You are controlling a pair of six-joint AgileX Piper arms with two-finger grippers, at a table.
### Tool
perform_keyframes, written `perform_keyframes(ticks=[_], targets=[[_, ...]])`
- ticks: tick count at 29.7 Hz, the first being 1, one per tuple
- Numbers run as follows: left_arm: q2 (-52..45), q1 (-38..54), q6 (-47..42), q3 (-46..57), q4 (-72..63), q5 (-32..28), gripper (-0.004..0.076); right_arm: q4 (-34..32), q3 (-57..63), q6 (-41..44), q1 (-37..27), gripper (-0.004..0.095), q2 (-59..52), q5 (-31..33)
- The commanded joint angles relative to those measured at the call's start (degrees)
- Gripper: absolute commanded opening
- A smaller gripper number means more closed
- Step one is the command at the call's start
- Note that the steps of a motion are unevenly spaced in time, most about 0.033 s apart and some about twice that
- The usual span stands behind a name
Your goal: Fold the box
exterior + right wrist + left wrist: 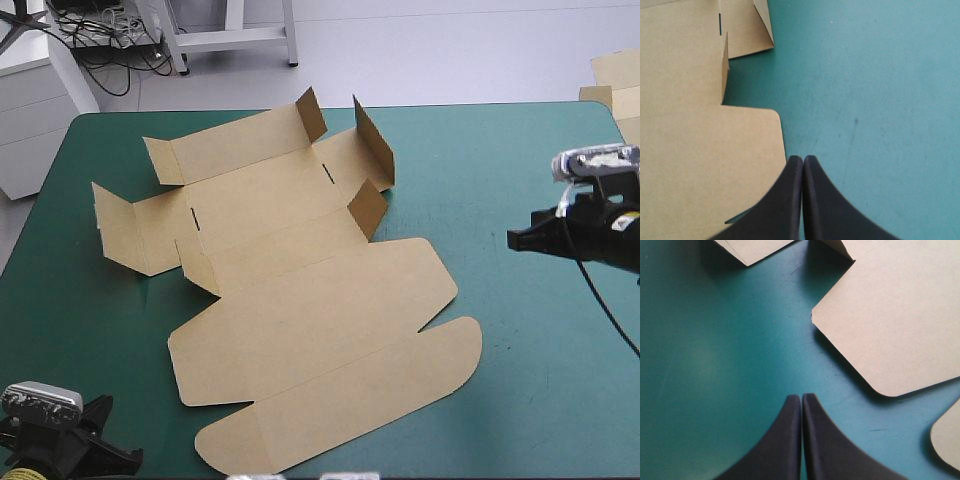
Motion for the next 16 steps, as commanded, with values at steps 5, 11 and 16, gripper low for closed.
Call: perform_keyframes(ticks=[5, 11, 16], targets=[[0.9, 0.0, 0.0, -1.3, -0.2, -3.6, -0.001, 1.5, -13.7, 0.2, 7.6, 0.0003, 11.6, -1.5], [0.9, 0.0, 0.0, -1.3, -0.2, -3.6, -0.001, -4.8, -25.0, 4.4, 16.6, 0.0003, 23.9, -1.4], [0.9, 0.0, 0.0, -1.3, 0.5, -3.6, -0.001, -4.9, -33.7, 5.0, 21.2, 0.0002, 33.4, -1.1]])
